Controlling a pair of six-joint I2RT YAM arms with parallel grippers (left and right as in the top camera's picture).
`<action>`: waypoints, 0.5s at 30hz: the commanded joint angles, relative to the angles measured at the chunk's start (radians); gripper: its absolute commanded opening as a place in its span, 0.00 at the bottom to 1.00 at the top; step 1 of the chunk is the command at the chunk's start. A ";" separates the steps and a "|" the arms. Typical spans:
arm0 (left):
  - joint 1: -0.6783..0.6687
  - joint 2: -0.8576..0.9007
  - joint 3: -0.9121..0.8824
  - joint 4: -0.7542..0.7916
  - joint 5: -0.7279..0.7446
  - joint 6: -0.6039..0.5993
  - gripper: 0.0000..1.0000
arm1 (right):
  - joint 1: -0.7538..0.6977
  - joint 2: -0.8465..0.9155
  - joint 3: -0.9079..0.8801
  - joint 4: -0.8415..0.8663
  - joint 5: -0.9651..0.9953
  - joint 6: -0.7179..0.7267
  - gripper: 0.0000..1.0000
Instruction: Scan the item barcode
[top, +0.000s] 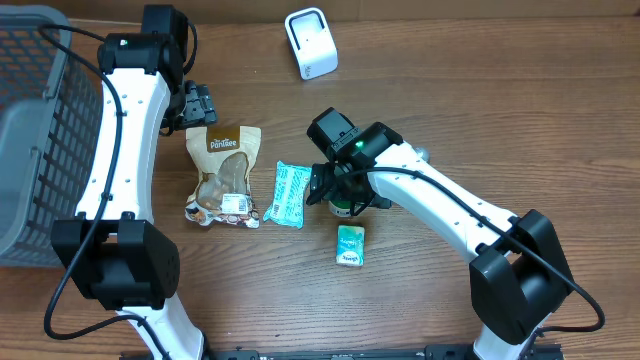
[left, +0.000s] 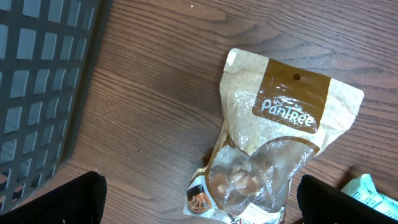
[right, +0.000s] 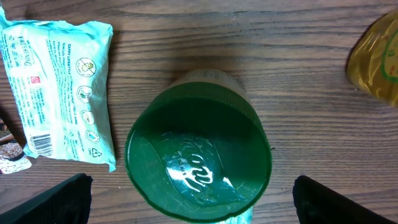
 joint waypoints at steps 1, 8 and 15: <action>-0.004 -0.010 0.019 0.001 -0.013 0.004 0.99 | 0.004 -0.003 0.003 0.004 0.018 0.004 1.00; -0.004 -0.010 0.019 0.001 -0.013 0.004 1.00 | 0.004 -0.003 -0.057 0.059 0.018 0.004 1.00; -0.004 -0.010 0.019 0.002 -0.013 0.004 1.00 | 0.004 -0.003 -0.057 0.067 0.018 0.003 0.77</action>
